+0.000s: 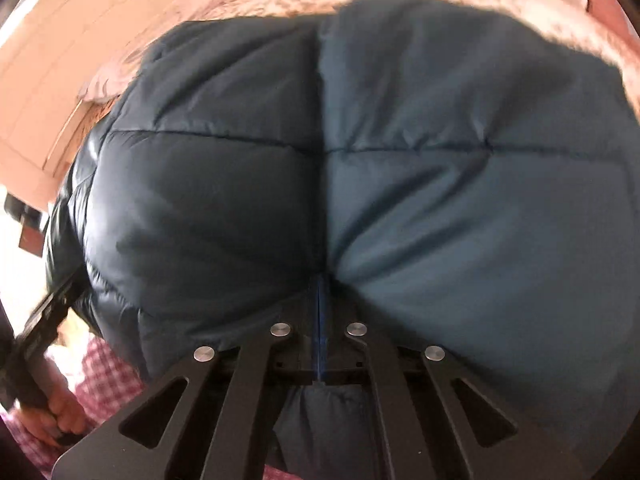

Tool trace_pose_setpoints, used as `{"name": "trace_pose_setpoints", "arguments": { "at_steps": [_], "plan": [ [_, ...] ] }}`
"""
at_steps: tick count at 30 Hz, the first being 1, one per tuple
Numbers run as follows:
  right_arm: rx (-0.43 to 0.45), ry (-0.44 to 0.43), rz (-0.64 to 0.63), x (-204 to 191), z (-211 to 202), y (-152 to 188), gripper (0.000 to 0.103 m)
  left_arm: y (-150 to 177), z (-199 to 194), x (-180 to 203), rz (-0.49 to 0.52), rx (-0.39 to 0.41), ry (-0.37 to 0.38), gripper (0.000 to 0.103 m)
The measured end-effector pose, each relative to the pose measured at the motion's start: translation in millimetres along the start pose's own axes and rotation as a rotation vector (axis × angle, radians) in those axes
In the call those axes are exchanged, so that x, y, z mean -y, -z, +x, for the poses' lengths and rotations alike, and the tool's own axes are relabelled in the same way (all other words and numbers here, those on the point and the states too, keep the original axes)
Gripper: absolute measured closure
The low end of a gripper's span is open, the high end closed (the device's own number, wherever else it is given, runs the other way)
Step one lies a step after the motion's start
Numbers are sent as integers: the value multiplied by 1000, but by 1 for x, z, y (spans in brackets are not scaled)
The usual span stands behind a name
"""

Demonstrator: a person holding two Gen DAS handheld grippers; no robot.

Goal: Fold large clothes

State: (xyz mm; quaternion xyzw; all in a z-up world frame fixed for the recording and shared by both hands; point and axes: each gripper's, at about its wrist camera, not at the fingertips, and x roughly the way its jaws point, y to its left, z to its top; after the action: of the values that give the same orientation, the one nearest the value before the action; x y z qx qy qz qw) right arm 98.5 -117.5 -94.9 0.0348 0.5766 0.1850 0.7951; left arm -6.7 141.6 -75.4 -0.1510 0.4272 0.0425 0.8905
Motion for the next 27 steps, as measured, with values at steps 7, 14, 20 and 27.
{"name": "trace_pose_setpoints", "arguments": {
  "at_steps": [7,14,20,27],
  "plan": [
    [15,-37,71,5,-17,1,103,2,-1,-3,-8,-1,8,45],
    [189,-11,5,-7,-70,-26,103,3,0,-5,-16,-6,18,45],
    [40,42,90,15,-7,-81,103,4,-1,-3,-16,-8,29,45],
    [-11,-24,185,40,18,-85,103,5,0,-5,-21,-11,54,45]
  ]
}}
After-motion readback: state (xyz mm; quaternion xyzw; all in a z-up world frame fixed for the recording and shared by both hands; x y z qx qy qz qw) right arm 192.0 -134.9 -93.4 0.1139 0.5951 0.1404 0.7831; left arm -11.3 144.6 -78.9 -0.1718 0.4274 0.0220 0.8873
